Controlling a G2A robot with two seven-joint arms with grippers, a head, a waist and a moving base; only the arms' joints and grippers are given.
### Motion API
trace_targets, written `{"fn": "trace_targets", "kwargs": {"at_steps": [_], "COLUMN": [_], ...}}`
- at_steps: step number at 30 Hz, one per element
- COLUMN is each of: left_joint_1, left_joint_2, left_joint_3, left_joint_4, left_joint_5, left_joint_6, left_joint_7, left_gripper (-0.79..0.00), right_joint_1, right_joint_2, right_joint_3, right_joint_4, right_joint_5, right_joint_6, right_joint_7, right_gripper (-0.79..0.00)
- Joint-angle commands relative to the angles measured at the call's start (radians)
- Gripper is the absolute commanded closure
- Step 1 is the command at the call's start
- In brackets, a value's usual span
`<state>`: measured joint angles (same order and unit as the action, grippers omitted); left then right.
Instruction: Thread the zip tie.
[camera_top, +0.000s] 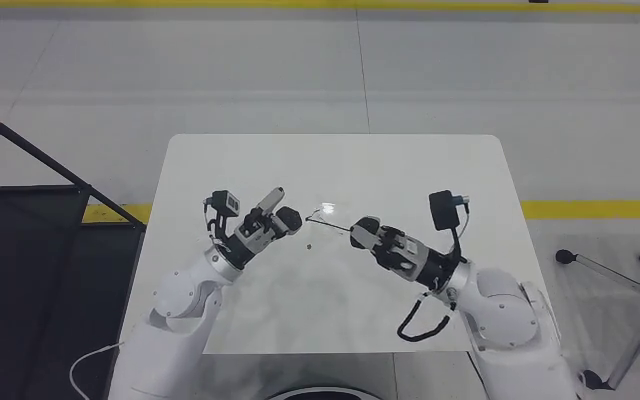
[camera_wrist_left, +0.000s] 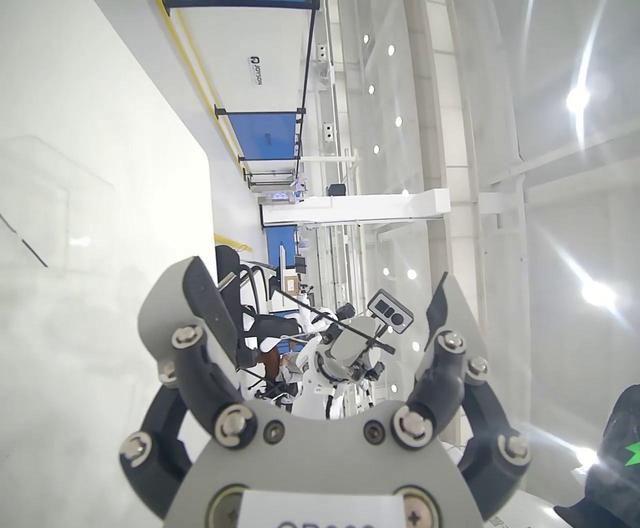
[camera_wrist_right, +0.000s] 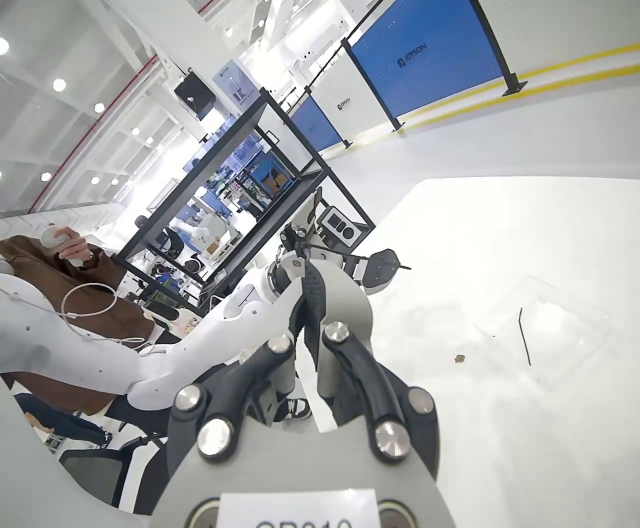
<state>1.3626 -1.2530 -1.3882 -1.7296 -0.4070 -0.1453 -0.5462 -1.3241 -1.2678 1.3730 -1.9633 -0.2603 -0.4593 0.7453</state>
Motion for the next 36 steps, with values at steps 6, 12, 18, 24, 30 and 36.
{"fn": "trace_targets", "kwargs": {"at_steps": [6, 12, 18, 24, 30, 36], "left_joint_1": [0.001, 0.034, 0.055, 0.055, 0.055, 0.055], "left_joint_2": [0.002, 0.006, 0.006, 0.006, 0.006, 0.006], "left_joint_3": [-0.02, -0.044, -0.055, -0.055, -0.055, -0.055], "left_joint_4": [-0.004, -0.03, -0.043, -0.043, -0.043, -0.043], "left_joint_5": [0.027, 0.046, 0.036, 0.036, 0.036, 0.036], "left_joint_6": [0.065, 0.111, 0.11, 0.11, 0.11, 0.11], "left_joint_7": [0.079, 0.128, 0.143, 0.143, 0.143, 0.143], "left_gripper": [-0.785, -0.785, -0.785, -0.785, -0.785, -0.785], "right_joint_1": [0.051, 0.151, 0.241, 0.261, 0.273, 0.298], "right_joint_2": [0.001, -0.011, -0.034, -0.041, -0.05, -0.065], "right_joint_3": [-0.098, -0.249, -0.37, -0.411, -0.449, -0.481], "right_joint_4": [-0.07, -0.019, 0.059, 0.071, 0.093, 0.16], "right_joint_5": [-0.379, -0.713, -0.951, -1.132, -1.185, -1.204], "right_joint_6": [0.096, 0.24, 0.435, 0.519, 0.522, 0.53], "right_joint_7": [-0.021, -0.023, -0.023, 0.054, 0.153, 0.194], "right_gripper": [0.0, 0.0, 0.0, 0.0, 0.0, 0.0]}}
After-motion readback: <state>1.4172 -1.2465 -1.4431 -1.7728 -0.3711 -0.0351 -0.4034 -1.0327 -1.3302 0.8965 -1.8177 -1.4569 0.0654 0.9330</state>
